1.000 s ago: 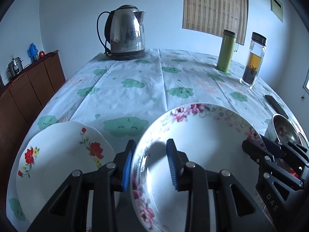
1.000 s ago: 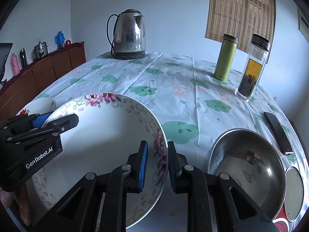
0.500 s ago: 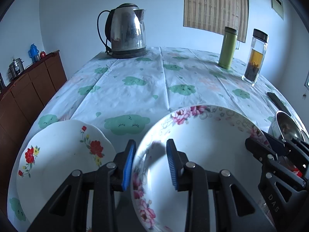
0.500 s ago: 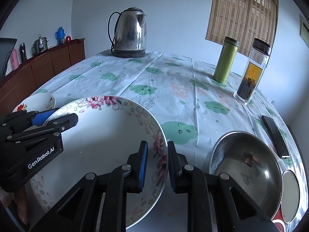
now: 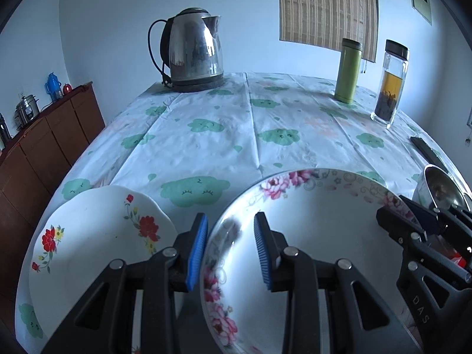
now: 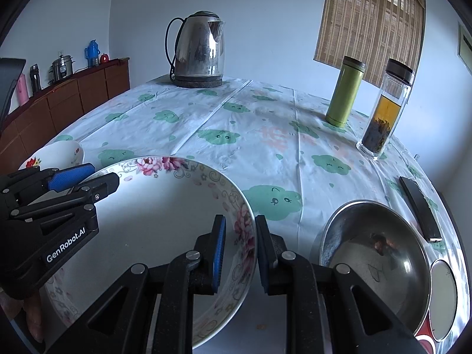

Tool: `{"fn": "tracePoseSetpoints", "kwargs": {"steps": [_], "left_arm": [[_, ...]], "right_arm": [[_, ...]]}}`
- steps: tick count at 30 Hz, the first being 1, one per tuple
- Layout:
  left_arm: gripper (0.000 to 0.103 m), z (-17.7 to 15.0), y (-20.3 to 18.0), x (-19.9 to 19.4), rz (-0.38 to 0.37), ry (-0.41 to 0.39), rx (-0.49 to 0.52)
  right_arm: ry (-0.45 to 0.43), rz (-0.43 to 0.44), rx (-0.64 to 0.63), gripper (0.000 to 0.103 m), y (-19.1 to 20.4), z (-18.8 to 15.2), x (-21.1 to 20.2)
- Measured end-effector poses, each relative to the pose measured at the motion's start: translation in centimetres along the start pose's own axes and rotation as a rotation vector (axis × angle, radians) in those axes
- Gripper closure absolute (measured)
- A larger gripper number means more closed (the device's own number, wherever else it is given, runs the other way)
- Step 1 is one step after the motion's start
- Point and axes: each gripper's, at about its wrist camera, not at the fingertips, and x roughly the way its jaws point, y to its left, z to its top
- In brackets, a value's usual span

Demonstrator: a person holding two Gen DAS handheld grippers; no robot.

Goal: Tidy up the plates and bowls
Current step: 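Lower the pink-rimmed bowl with both grippers onto the blue-patterned plate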

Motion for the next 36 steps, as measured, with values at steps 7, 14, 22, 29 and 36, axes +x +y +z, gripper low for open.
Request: {"fn": "tracePoseSetpoints", "kwargs": {"steps": [7,14,22,29,36], "left_arm": [[0.072,0.0,0.02,-0.02,0.0,0.0,0.0],[0.072,0.01,-0.07,-0.03,-0.001,0.0,-0.001],[0.072,0.0,-0.03,-0.05,-0.001,0.0,0.0],[0.072,0.0,-0.07,-0.06,-0.001,0.0,0.0],[0.072,-0.01,0.02,-0.07,-0.002,0.0,-0.002]], "right_arm": [[0.0,0.0,0.0,0.081,0.02,0.0,0.01],[0.001,-0.005,-0.007,0.081,0.02,0.02,-0.02],[0.002,-0.011,-0.015,0.081,0.1,0.0,0.0],[0.002,-0.015,-0.018,0.081,0.12,0.0,-0.02],[0.005,-0.027,-0.036,0.081,0.35,-0.03,0.06]]}}
